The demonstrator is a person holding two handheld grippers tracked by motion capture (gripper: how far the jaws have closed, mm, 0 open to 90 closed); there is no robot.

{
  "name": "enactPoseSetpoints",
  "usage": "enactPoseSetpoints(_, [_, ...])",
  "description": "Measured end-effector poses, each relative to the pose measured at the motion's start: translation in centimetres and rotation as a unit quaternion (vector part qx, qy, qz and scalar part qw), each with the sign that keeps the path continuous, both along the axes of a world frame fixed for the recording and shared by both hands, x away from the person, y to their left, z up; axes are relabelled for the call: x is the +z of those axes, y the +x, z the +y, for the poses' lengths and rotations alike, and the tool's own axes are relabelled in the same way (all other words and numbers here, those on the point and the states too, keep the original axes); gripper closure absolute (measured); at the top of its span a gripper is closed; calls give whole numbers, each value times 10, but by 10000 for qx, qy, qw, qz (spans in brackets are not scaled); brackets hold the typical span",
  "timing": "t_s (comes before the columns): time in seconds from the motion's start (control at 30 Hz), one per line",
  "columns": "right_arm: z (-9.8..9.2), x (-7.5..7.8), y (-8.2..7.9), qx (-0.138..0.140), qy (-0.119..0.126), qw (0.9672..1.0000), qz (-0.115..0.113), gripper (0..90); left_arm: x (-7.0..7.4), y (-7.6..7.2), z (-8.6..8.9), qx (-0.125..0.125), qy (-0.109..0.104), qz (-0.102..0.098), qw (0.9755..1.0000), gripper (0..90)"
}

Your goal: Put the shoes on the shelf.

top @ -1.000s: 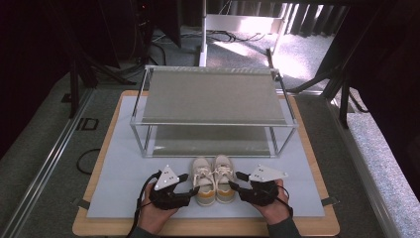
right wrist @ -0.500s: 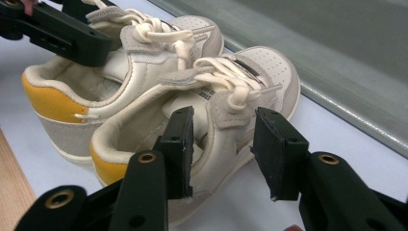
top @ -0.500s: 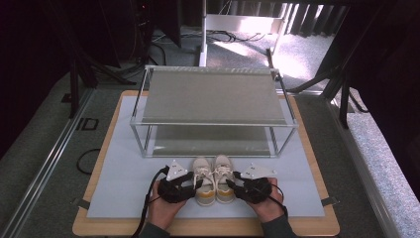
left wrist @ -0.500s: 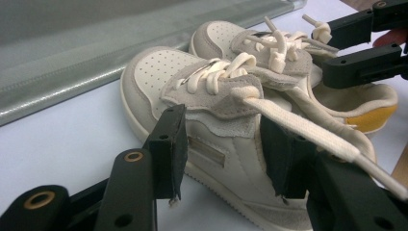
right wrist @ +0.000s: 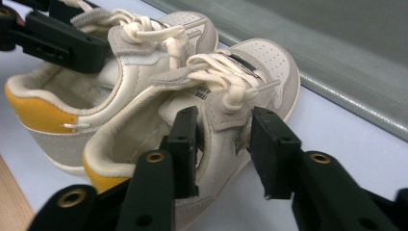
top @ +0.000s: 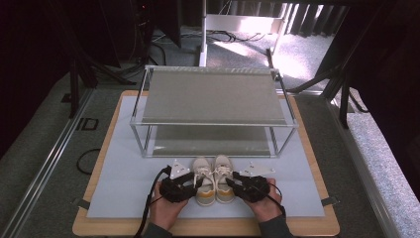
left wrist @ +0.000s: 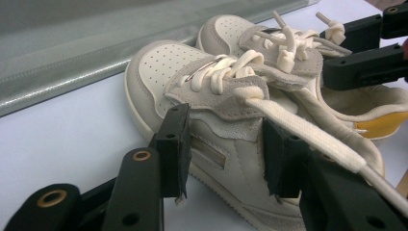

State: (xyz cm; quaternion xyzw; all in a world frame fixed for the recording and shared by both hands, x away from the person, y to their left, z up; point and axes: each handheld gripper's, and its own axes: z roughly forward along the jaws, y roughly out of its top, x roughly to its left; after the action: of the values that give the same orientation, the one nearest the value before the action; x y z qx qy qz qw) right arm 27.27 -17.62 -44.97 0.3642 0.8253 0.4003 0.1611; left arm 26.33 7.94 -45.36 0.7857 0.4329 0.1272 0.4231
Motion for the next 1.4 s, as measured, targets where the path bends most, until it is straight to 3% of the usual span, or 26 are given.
enactPoseSetpoints(0.03, [-3, -1, 1, -6, 175, 9998, 70, 673, 0, 1, 1, -3, -45, 18, 10000, 589])
enactPoseSetpoints(0.2, [-6, -3, 2, 3, 422, 9990, 134, 698, -3, 2, 4, 6, -366, 72, 9993, 595])
enactPoseSetpoints(0.33, [-10, -6, 3, 7, 654, 9977, 190, 709, -7, 3, 10, 30, -788, 146, 9968, 600])
enactPoseSetpoints(0.57, [-19, -10, -1, 2, 959, 9952, 195, 714, -4, 1, 7, -38, -848, -74, 9964, 612])
enactPoseSetpoints(0.97, [-30, -9, -5, -108, 1277, 9916, 154, 720, -2, 3, 3, -17, -1118, -133, 9936, 617])
enactPoseSetpoints(1.4, [-32, -1, 0, -203, 1338, 9908, 33, 719, 5, 12, -1, -25, -1172, -215, 9929, 617])
